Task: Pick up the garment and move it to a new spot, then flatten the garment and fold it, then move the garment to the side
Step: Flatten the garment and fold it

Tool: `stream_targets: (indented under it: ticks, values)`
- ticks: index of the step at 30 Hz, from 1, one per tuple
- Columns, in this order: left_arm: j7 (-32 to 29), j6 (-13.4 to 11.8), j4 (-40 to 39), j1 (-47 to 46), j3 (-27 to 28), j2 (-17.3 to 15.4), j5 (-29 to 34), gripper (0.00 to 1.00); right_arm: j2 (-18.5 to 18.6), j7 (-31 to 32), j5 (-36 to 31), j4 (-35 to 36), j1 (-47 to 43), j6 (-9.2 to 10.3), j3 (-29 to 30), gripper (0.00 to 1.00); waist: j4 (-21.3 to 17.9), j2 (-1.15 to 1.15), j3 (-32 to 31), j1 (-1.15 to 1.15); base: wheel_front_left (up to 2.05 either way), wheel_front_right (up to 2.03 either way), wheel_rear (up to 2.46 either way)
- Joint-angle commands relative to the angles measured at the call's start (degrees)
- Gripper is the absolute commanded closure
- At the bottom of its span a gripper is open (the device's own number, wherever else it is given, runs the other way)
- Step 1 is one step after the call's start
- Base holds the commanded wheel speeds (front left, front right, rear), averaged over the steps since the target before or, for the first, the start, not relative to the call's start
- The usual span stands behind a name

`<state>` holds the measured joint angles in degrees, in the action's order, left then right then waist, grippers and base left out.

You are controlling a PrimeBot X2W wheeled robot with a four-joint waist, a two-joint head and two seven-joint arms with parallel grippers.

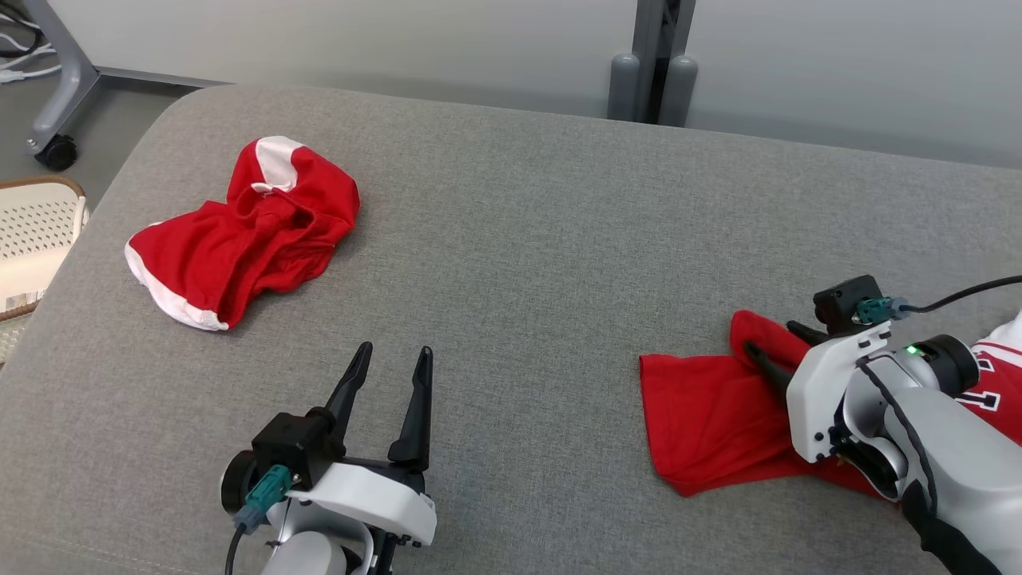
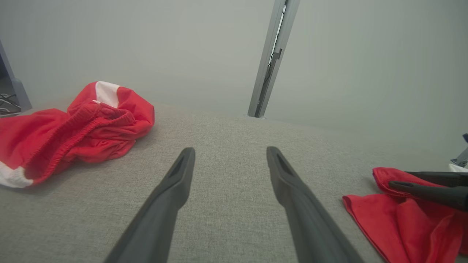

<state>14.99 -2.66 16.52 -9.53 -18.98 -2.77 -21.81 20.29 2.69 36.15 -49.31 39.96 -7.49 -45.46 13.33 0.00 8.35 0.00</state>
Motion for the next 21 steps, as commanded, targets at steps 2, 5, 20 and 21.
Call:
stream_targets:
  ticks: [2,5,20,21]
  values:
    - [0.19,-0.43,-0.3,-0.58,-0.06,-0.21,-0.5,0.0,1.49,0.37,2.8,0.7,1.33,0.0,-2.1,1.0,0.5,0.0,0.21,0.0,0.0,0.0,0.0]
    - [0.19,-0.46,-0.36,-0.62,-0.22,-0.19,-0.65,0.0,1.99,-0.81,5.48,1.71,2.16,-0.01,-4.56,1.0,0.62,0.0,0.14,0.0,0.0,0.0,0.0]
    - [0.19,-0.31,0.05,-0.77,-0.58,-0.21,-0.08,0.0,-1.63,-17.58,7.59,3.61,13.93,-0.01,-9.67,1.0,1.33,0.0,-1.26,0.0,0.0,0.0,0.0]
    - [0.19,-0.31,0.0,-0.64,-0.56,-0.2,-0.07,0.0,-2.23,-17.76,7.26,4.02,14.5,-0.01,-9.56,1.0,1.55,0.0,-1.4,0.0,0.0,0.0,0.0]
